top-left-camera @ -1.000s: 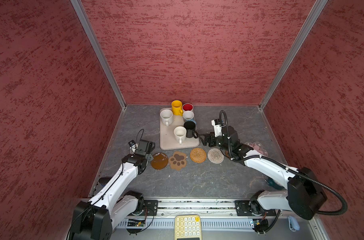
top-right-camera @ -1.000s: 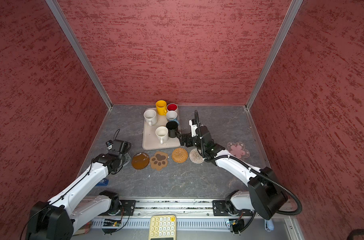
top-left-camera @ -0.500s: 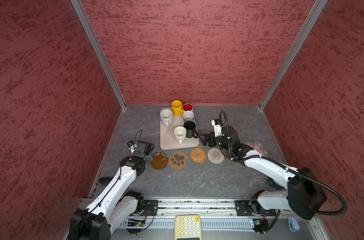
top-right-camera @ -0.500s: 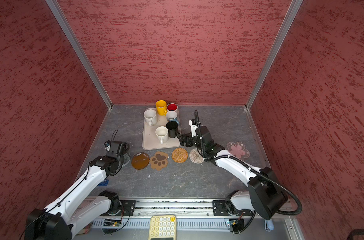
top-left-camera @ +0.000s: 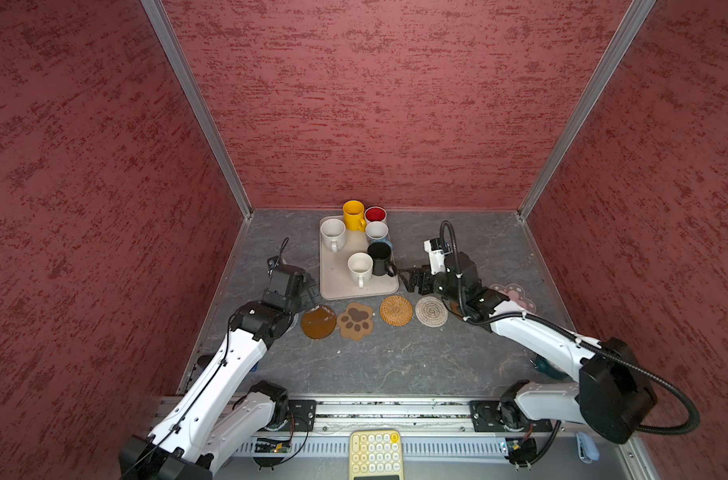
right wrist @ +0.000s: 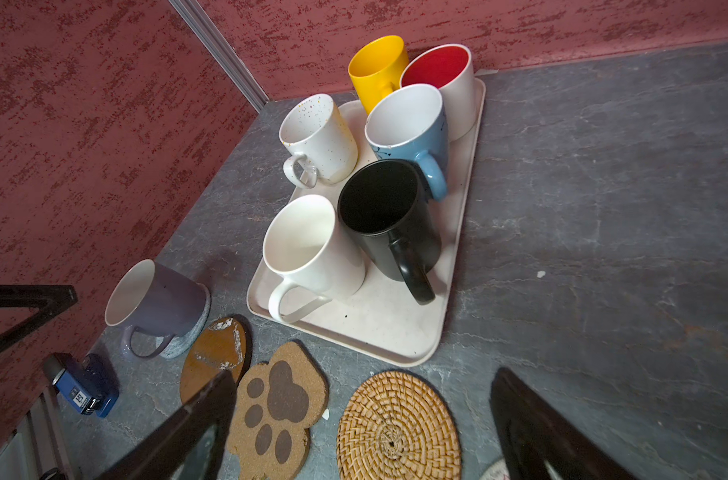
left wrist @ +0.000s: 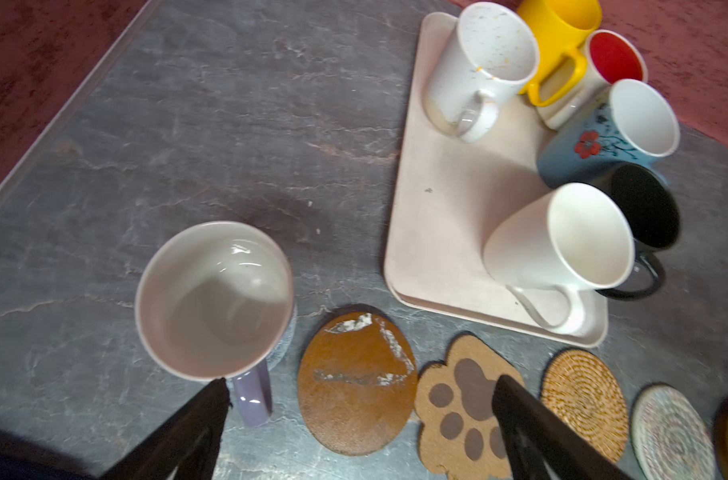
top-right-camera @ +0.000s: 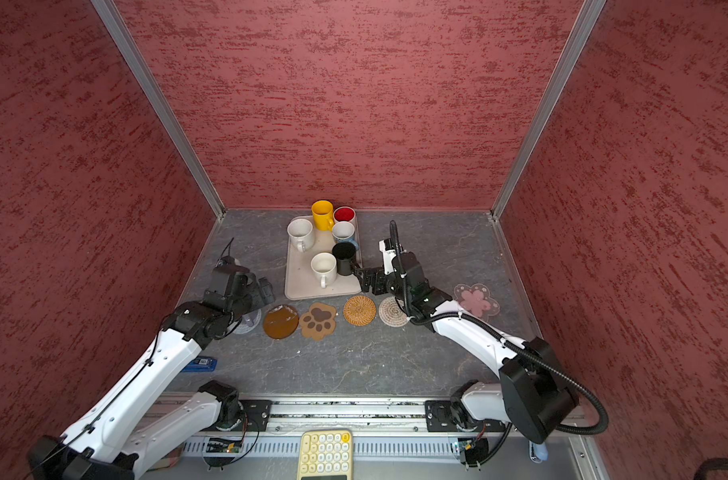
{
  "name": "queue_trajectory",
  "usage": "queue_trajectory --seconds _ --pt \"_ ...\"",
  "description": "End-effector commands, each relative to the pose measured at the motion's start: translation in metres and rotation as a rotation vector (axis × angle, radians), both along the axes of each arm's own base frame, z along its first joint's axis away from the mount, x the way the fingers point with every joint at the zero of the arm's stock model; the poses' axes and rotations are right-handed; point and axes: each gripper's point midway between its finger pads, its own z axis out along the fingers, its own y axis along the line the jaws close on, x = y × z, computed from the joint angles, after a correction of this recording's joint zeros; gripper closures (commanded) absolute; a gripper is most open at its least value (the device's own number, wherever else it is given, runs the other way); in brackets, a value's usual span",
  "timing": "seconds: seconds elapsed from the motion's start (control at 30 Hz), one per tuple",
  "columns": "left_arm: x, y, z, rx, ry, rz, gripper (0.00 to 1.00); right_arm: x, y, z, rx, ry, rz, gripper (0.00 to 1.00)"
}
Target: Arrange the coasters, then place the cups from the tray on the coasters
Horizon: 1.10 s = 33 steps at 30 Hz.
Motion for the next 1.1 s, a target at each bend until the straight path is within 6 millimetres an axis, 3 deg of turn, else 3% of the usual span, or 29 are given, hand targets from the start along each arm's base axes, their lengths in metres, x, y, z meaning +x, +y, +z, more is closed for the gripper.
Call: queue_trajectory --seconds 0.0,0.4,0.63,0.8,1.07 --pt "-0.001 -0.025 0.005 0.029 0.026 -0.120 0.01 0.003 -0.006 0.028 0.001 -0.061 -0.032 0.03" --pt "0.018 -0.110 0.002 0.108 0.101 -0.366 0.11 0.005 -0.053 0.030 -0.017 -0.055 -0.150 0.01" --pt "0.039 -0.135 -0.014 0.105 0.142 -0.377 0.25 0.003 -0.080 0.023 -0.002 -0.053 -0.231 0.01" --pt "0.056 -0.149 -0.029 0.098 0.185 -0.357 0.28 0.003 -0.103 0.012 -0.004 -0.050 -0.333 0.01" --pt "0.078 -0.163 -0.051 0.099 0.234 -0.324 0.34 -0.002 -0.116 0.008 -0.008 -0.074 -0.381 0.01"
